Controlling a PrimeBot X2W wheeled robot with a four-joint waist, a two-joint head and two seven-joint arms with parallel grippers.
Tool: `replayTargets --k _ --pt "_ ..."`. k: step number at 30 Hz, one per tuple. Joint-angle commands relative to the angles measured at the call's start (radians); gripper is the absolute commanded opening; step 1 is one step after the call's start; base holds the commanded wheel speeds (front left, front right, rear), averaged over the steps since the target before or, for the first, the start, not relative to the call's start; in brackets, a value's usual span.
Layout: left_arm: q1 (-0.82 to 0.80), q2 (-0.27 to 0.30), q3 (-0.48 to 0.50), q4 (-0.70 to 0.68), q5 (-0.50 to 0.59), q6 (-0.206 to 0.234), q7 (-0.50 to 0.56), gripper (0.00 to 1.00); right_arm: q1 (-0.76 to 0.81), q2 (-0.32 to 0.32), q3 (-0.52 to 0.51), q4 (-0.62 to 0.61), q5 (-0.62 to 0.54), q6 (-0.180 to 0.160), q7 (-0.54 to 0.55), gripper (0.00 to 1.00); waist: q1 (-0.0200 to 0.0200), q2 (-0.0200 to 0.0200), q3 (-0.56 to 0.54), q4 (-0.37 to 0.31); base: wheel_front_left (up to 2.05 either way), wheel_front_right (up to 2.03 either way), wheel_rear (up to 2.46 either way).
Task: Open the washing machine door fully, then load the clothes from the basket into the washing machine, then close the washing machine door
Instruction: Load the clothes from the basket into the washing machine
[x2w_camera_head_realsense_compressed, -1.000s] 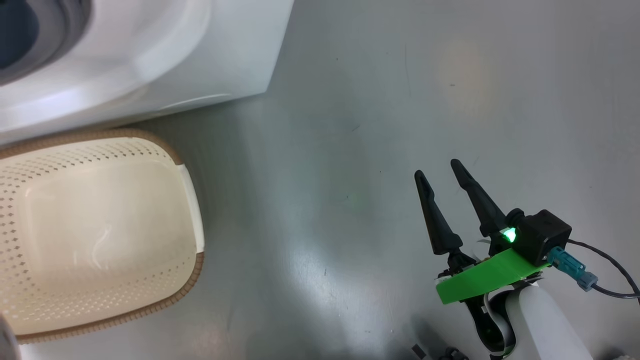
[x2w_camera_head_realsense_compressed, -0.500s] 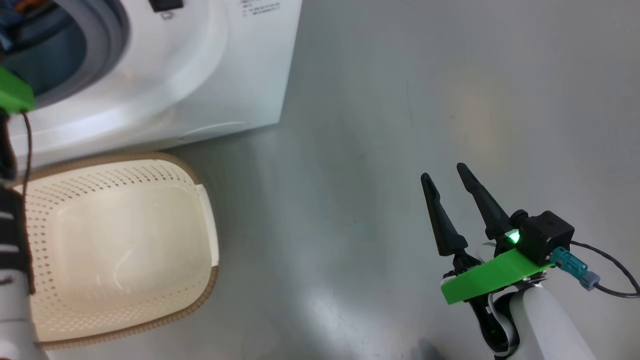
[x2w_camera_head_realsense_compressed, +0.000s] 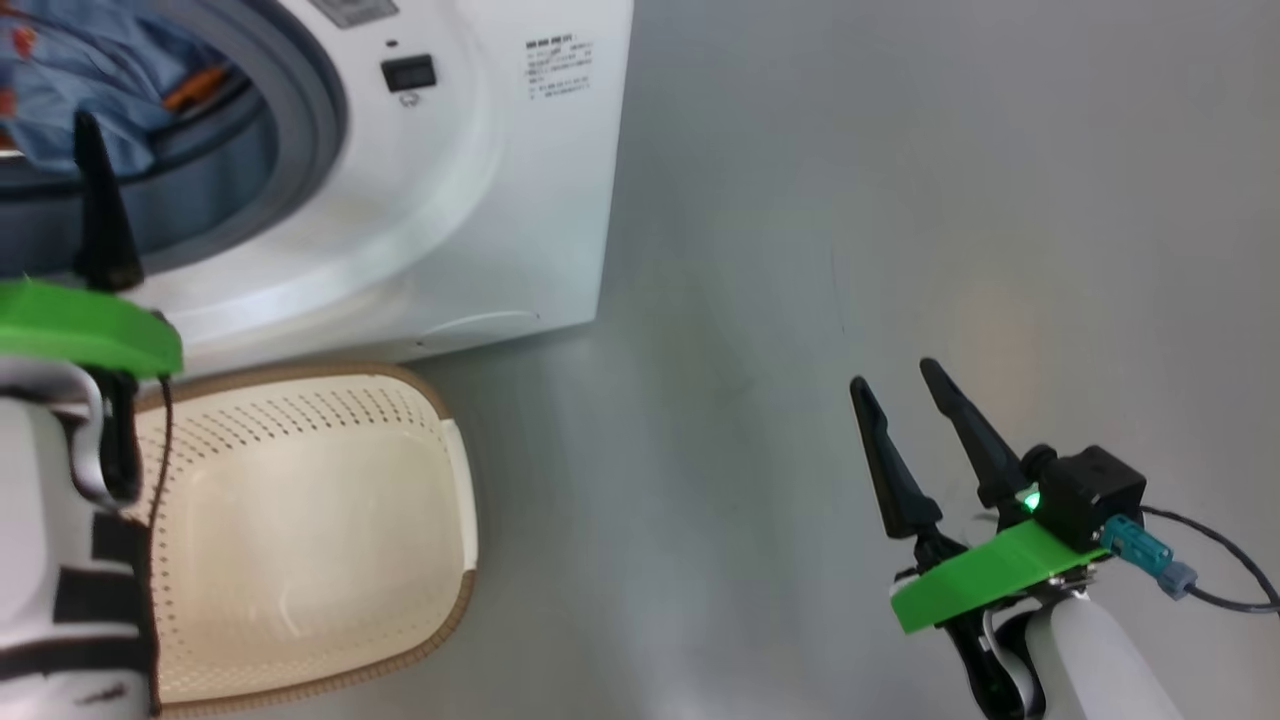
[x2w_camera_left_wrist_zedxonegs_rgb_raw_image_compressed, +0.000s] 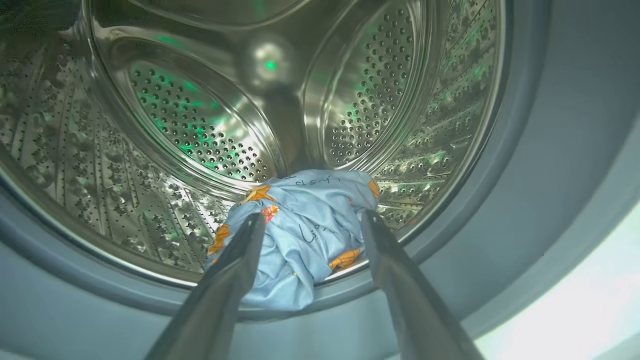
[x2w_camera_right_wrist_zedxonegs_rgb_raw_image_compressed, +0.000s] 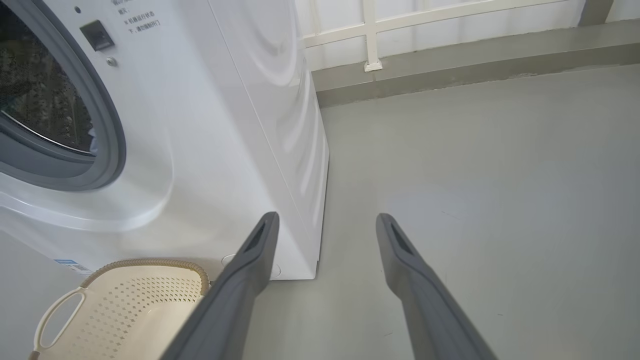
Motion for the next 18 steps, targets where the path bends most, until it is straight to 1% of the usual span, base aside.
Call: replayTargets --k 1,9,10,12,18 --pt "0.034 0.034 0.029 -0.040 -0.003 -0.001 -0.005 1.00 0.030 -0.005 0.020 -0.016 0.003 0.010 -0.005 1.00 0.0000 0.0000 -0.041 0.013 0.00 0.00 0.00" --pt "0.177 0.004 0.051 -0.160 0.006 -0.005 -0.005 1.00 0.051 -0.013 0.018 -0.018 0.004 0.010 -0.005 1.00 0.0000 0.0000 -0.085 0.027 0.00 0.00 0.00" --pt "0.215 -0.002 0.058 -0.199 0.009 -0.004 -0.005 1.00 0.052 -0.012 0.020 -0.018 0.004 0.010 -0.005 1.00 0.0000 0.0000 -0.092 0.029 0.00 0.00 0.00" --pt "0.255 -0.011 0.064 -0.234 0.011 -0.005 -0.005 1.00 0.055 -0.012 0.021 -0.018 0.004 0.010 -0.005 1.00 0.0000 0.0000 -0.104 0.032 0.00 0.00 0.00" --pt "0.368 -0.039 0.076 -0.312 0.017 -0.005 -0.005 1.00 0.075 -0.015 0.018 -0.014 0.005 0.010 -0.005 1.00 0.0000 0.0000 -0.159 0.044 0.00 0.00 0.00"
